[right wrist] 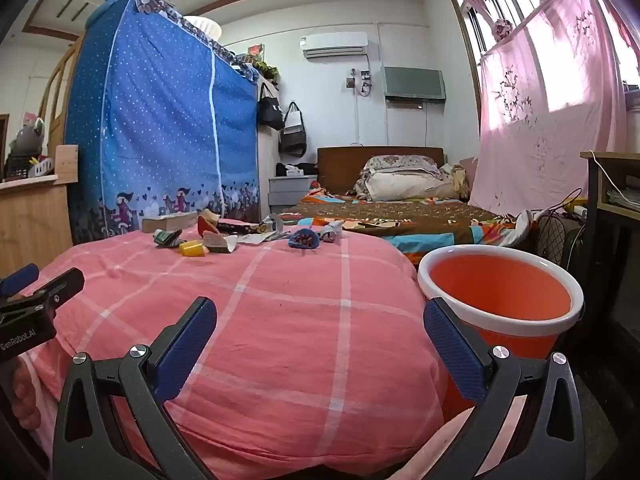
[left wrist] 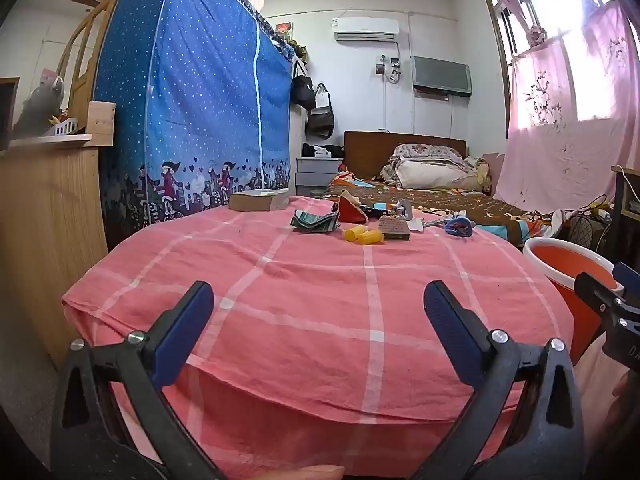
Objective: Collect trash
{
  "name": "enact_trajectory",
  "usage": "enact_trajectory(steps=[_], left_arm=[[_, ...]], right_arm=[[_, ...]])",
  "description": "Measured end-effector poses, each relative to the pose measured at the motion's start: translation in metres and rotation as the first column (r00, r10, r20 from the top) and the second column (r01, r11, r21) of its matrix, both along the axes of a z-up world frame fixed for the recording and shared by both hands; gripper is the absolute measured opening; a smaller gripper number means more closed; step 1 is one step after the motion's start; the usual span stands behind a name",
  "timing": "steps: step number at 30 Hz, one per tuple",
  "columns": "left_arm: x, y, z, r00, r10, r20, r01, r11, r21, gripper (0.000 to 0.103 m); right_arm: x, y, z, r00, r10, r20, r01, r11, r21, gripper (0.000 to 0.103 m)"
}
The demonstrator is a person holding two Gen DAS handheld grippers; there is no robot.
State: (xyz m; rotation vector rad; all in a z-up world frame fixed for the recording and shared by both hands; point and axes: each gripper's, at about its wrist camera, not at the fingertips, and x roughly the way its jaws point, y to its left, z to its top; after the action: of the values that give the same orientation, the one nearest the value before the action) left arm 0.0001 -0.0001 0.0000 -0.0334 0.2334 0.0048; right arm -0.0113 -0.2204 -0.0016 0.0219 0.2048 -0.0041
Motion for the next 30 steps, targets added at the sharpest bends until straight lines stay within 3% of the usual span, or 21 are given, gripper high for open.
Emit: enact_trajectory(steps=[30], left_arm=[[0.0001, -0.0023, -0.0021, 1.000, 0.001, 0.004, -0.001, 1.000, 0.005, 0.103]], right_arm=[[-0.0007, -0.0008, 0.0002, 1.000, 0.000, 0.003, 0.000, 1.000, 0.002, 0.103]])
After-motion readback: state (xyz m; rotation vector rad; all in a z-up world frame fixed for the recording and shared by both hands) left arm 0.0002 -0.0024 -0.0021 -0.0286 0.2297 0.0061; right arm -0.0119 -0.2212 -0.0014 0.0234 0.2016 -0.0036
